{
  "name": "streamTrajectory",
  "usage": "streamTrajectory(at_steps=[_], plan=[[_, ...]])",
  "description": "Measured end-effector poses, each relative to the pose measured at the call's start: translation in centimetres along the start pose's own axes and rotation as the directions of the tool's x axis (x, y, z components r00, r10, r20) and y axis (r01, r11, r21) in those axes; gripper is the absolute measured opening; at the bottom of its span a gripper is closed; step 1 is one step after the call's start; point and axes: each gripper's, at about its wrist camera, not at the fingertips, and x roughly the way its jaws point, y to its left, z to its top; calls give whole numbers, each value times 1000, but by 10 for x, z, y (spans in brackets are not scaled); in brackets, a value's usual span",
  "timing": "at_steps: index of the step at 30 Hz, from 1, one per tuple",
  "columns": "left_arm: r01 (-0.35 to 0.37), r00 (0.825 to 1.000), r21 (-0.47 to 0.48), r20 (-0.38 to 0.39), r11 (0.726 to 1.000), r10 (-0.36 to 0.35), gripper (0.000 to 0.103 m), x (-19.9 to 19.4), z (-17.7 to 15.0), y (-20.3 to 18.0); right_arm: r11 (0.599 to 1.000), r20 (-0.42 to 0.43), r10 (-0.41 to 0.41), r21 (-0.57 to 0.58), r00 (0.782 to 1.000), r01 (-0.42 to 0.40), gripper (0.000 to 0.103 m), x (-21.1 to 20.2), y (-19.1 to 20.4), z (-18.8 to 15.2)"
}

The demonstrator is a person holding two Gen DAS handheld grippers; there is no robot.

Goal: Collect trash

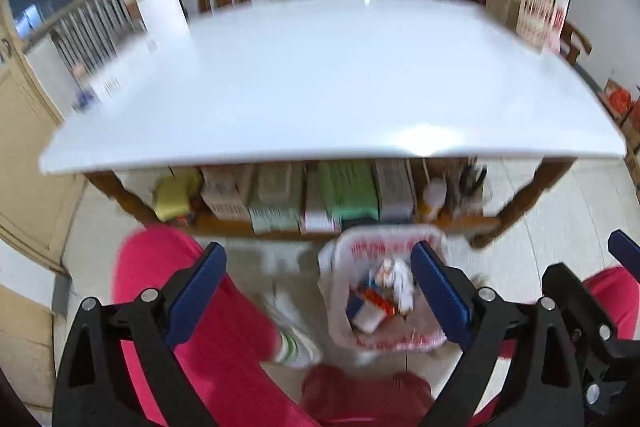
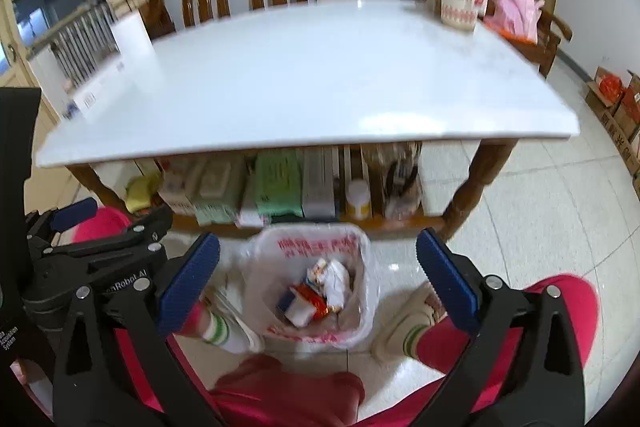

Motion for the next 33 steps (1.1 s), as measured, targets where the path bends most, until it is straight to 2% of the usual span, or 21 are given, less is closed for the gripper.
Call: streamTrajectory(at_steps=[4, 6, 11, 15, 17, 21, 25, 33], plan=[[-7, 992, -9, 123, 1000, 8, 95, -40, 18, 4, 999, 124, -27, -20, 992, 30, 96, -41, 5, 17], [-3, 985, -21, 174, 1000, 7, 95, -58, 26, 7, 997, 197, -61, -30, 979, 68, 96, -64, 9, 25], [36, 974, -18, 226, 999, -31, 95, -86, 38, 8, 995, 280, -87, -15, 956, 94, 96, -99, 10, 35], [2, 954, 6, 300, 1000, -4, 95, -111, 40, 4, 992, 333, -117, 2, 936, 123, 96, -120, 9, 40], [10, 946, 6, 324, 1000, -11, 95, -121, 40, 3, 991, 359, -130, 13, 924, 134, 96, -131, 7, 42], [31, 940, -43, 341, 999, -14, 95, -137, 41, 5, 991, 389, -131, 29, 912, 131, 96, -148, 5, 45], [29, 935, -22, 353, 999, -19, 95, -147, 45, 3, 989, 413, -144, 29, 899, 145, 96, -159, 5, 46], [18, 936, -17, 351, 1000, -11, 95, -156, 42, 3, 990, 405, -141, 40, 903, 137, 96, -166, 2, 47]])
